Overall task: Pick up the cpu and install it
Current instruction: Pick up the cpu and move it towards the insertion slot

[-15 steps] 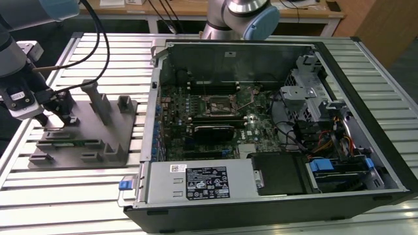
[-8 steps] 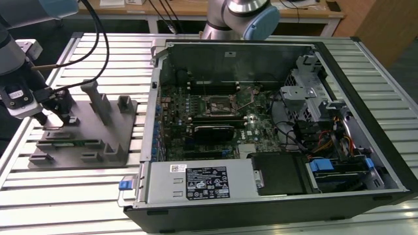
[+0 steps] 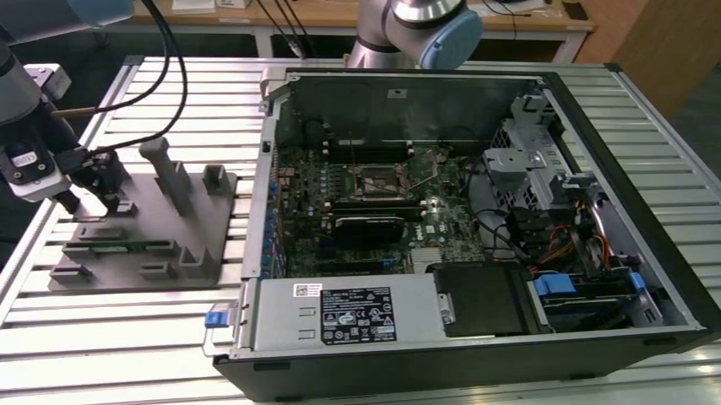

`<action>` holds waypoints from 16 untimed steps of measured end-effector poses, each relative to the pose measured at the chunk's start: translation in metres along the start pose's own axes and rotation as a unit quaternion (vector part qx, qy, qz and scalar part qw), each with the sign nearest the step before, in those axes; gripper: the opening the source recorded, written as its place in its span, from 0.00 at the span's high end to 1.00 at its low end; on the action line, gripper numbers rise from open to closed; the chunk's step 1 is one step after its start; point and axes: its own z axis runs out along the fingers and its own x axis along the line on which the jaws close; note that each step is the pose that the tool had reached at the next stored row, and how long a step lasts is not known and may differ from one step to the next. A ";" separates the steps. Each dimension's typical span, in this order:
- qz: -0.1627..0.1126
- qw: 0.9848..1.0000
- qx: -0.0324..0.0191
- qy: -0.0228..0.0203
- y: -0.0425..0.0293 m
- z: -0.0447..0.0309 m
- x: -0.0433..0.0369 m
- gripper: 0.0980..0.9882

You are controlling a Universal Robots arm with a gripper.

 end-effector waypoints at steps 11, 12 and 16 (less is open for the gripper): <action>0.000 1.000 0.000 0.000 0.0001 -0.0083 -0.0002 0.50; 0.000 1.000 0.000 0.000 0.0001 -0.0092 -0.0002 0.50; 0.000 1.000 0.000 0.000 0.0002 -0.0130 -0.0003 0.50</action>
